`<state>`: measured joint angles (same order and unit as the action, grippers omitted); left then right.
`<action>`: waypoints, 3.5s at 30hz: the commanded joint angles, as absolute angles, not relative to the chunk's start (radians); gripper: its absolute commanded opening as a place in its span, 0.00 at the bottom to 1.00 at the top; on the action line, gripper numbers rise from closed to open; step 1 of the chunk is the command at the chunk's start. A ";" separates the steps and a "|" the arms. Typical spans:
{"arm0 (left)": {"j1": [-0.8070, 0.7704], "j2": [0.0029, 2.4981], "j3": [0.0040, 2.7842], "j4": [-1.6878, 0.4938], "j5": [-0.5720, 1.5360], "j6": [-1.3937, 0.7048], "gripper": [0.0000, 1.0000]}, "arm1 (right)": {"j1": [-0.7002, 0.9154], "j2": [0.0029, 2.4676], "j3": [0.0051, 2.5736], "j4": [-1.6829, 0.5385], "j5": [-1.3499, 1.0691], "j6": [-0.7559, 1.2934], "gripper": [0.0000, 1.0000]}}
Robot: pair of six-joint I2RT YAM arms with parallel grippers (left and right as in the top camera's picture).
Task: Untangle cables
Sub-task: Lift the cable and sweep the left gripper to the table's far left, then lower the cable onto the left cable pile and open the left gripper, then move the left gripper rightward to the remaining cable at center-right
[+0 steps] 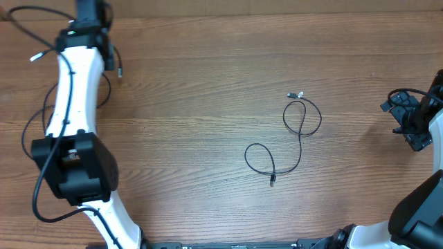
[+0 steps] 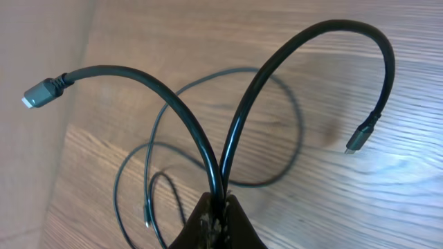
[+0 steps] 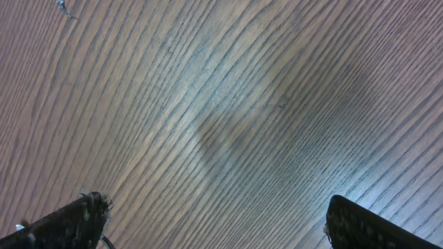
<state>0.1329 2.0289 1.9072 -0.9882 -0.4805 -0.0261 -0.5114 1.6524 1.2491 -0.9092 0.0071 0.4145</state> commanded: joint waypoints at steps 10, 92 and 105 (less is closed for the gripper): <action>0.348 2.003 1.917 -0.991 -0.204 -0.088 0.04 | -0.514 1.647 1.247 -0.905 0.014 0.414 1.00; 0.199 2.286 1.815 -1.023 -0.038 -0.204 0.04 | -0.514 1.647 1.247 -0.905 0.014 0.414 1.00; 0.091 2.206 1.816 -1.134 0.110 -0.165 0.04 | -0.514 1.647 1.247 -0.905 0.014 0.414 1.00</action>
<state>0.1261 2.2696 1.8236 -1.1183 0.0196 -0.1772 -0.5117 1.6524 1.2491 -0.9092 0.0071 0.4145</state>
